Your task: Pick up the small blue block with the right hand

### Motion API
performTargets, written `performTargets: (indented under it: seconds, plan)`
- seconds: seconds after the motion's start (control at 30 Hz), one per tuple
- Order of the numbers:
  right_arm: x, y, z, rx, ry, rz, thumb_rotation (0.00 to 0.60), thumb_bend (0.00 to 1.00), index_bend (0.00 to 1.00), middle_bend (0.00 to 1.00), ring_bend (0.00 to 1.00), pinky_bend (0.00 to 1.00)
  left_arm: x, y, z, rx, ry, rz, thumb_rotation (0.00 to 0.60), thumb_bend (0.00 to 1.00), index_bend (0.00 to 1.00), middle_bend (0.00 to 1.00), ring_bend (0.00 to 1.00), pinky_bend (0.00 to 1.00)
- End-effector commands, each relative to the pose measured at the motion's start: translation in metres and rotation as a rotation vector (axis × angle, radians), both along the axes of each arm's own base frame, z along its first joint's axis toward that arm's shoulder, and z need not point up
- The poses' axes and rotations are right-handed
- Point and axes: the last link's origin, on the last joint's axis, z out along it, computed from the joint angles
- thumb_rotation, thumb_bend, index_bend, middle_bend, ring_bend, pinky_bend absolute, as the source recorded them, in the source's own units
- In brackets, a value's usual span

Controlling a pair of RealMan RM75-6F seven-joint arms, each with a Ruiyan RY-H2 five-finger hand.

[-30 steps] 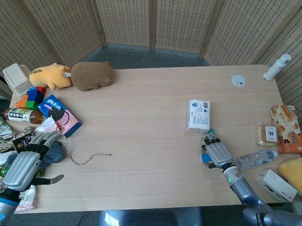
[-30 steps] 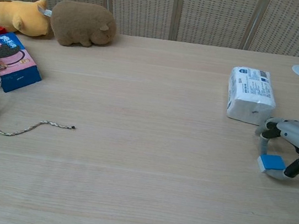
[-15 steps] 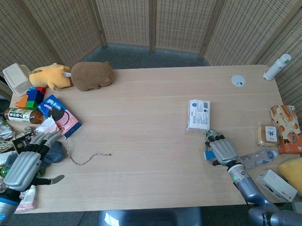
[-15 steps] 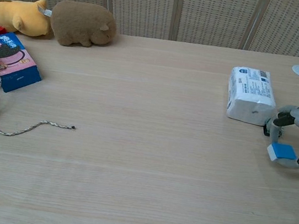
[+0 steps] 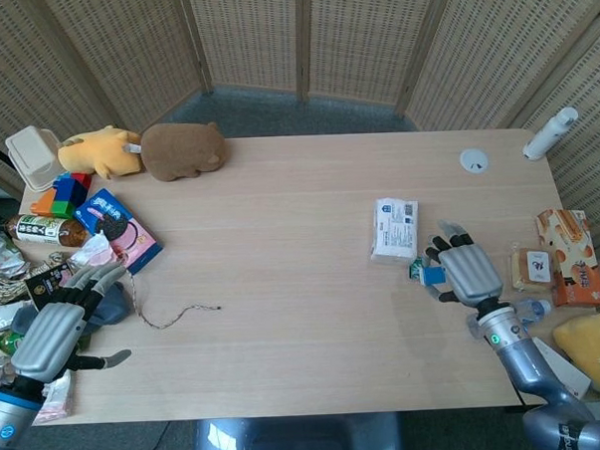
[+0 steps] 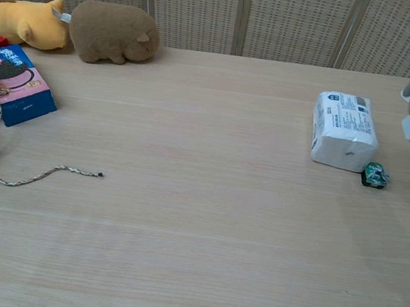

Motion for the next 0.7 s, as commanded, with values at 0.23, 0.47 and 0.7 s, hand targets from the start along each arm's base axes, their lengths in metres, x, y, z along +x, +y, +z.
performTargets:
  seconds: [0.23,0.47,0.7]
  plan:
    - [0.039,-0.021,0.024,-0.035,-0.080,0.071,0.600,0.32,0.64,0.27,0.00,0.00,-0.003,-0.006,0.008,0.023,-0.005,0.005,0.600,0.01,0.00,0.00,0.00,0.00]
    - [0.064,-0.032,0.036,-0.051,-0.144,0.114,0.600,0.33,0.64,0.27,0.00,0.00,-0.011,-0.015,0.016,0.041,-0.003,0.029,0.600,0.00,0.00,0.00,0.00,0.00]
    - [0.075,-0.037,0.040,-0.062,-0.160,0.131,0.600,0.33,0.65,0.27,0.00,0.00,-0.015,-0.017,0.017,0.042,-0.007,0.039,0.600,0.00,0.00,0.00,0.00,0.00]
